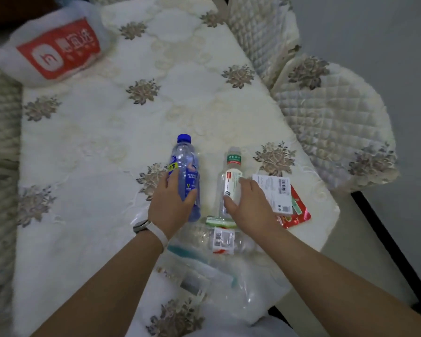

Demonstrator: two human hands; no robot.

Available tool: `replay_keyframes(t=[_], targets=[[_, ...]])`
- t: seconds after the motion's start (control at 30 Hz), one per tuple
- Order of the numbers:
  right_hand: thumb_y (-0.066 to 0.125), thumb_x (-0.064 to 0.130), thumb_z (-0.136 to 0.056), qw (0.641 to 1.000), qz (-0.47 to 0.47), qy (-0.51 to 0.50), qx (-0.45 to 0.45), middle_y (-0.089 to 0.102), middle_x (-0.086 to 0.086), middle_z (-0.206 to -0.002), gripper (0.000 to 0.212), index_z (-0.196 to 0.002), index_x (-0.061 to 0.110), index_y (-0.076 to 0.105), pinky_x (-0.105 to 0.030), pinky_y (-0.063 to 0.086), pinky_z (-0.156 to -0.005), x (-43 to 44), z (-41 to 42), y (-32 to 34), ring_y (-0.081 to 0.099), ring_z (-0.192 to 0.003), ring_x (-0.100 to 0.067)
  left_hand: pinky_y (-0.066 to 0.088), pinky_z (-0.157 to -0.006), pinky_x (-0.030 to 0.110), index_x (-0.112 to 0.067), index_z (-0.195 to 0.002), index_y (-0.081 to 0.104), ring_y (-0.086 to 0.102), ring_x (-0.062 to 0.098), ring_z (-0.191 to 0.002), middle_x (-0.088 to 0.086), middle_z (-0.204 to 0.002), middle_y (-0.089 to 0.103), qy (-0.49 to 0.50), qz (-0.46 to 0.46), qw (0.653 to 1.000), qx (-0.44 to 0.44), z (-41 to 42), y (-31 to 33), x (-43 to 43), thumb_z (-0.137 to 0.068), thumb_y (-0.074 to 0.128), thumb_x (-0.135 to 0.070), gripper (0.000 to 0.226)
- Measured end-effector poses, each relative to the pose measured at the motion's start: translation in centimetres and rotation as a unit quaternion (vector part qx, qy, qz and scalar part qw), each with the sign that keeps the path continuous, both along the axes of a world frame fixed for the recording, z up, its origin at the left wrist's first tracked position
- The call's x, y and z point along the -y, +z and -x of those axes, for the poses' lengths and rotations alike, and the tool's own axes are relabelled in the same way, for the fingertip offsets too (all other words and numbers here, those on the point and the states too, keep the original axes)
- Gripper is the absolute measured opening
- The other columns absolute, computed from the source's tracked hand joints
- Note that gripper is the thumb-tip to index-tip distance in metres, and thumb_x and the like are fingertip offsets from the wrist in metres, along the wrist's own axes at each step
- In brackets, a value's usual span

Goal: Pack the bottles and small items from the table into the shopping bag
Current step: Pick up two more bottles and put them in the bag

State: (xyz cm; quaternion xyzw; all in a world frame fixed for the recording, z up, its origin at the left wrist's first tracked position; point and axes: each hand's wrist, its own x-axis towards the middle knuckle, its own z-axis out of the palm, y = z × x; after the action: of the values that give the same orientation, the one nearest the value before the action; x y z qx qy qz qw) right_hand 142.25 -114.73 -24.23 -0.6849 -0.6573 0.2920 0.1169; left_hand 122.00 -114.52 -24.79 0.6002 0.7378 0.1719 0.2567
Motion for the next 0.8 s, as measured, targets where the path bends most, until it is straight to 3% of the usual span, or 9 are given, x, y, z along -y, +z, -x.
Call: replay_keyframes(t=[0.13,0.2,0.27,0.37,0.57,0.73,0.8], targets=[[0.065,0.044,-0.086,0.998,0.026,-0.016,-0.051,0.042,-0.009,-0.132,0.079,-0.148,0.013,0.026,-0.037,0.042,-0.092,-2.7,0.3,-0.9,0.046,-0.116,-0.025,0.044,-0.098,0.033,-0.019,-0.149,0.030,0.048,0.021,-0.125,0.004,-0.142,0.044,0.079,0.049,0.995,0.026,-1.1,-0.3,-1.5,-0.081,0.073,-0.042,0.084],[0.068,0.044,-0.084,0.997,0.042,-0.014,-0.064,0.040,-0.010,-0.136,0.086,-0.150,0.012,0.023,-0.036,0.041,-0.095,-3.9,0.4,-1.3,0.044,-0.121,-0.025,0.051,-0.085,0.028,-0.025,-0.142,0.036,0.058,0.015,-0.111,-0.003,-0.128,0.053,0.121,0.062,0.987,0.083,-1.5,-0.4,-2.1,-0.074,0.078,-0.041,0.081],[0.070,0.046,-0.082,0.996,0.065,0.009,-0.063,0.038,-0.010,-0.140,0.093,-0.151,0.010,0.018,-0.038,0.040,-0.098,-5.0,0.6,-1.7,0.041,-0.126,-0.027,0.049,-0.072,0.022,-0.030,-0.135,0.039,0.062,0.008,-0.099,-0.011,-0.115,0.058,0.155,0.081,0.976,0.128,-1.8,-0.2,-2.6,-0.071,0.082,-0.038,0.078],[0.070,0.051,-0.080,0.994,0.086,0.052,-0.039,0.039,-0.010,-0.139,0.099,-0.152,0.010,0.014,-0.038,0.041,-0.093,-6.0,1.0,-2.0,0.043,-0.123,-0.028,0.048,-0.076,0.028,-0.033,-0.132,0.042,0.062,0.009,-0.092,-0.014,-0.108,0.059,0.197,0.114,0.965,0.134,-2.0,-0.2,-3.3,-0.068,0.084,-0.042,0.077],[0.073,0.050,-0.072,0.989,0.108,0.099,-0.003,0.046,-0.010,-0.119,0.087,-0.136,0.009,0.030,-0.034,0.040,-0.075,-7.5,1.4,-2.0,0.051,-0.105,-0.029,0.045,-0.065,0.025,-0.031,-0.119,0.045,0.062,0.011,-0.084,-0.010,-0.102,0.062,0.237,0.132,0.958,0.096,-2.4,0.3,-3.3,-0.067,0.083,-0.041,0.064],[0.071,0.043,-0.071,0.986,0.123,0.111,-0.024,0.046,-0.007,-0.114,0.080,-0.134,0.013,0.031,-0.033,0.038,-0.073,-8.0,0.9,-1.8,0.051,-0.102,-0.027,0.042,-0.060,0.018,-0.039,-0.113,0.040,0.055,-0.004,-0.077,-0.023,-0.090,0.055,0.238,0.120,0.960,0.089,-2.9,1.1,-2.8,-0.070,0.082,-0.037,0.061],[0.072,0.040,-0.071,0.986,0.123,0.102,-0.040,0.047,-0.007,-0.112,0.078,-0.134,0.014,0.033,-0.032,0.038,-0.072,-7.9,0.7,-1.7,0.053,-0.100,-0.027,0.048,-0.065,0.021,-0.039,-0.115,0.042,0.060,0.001,-0.080,-0.018,-0.095,0.059,0.241,0.108,0.960,0.089,-2.9,1.4,-2.3,-0.069,0.082,-0.038,0.061]])
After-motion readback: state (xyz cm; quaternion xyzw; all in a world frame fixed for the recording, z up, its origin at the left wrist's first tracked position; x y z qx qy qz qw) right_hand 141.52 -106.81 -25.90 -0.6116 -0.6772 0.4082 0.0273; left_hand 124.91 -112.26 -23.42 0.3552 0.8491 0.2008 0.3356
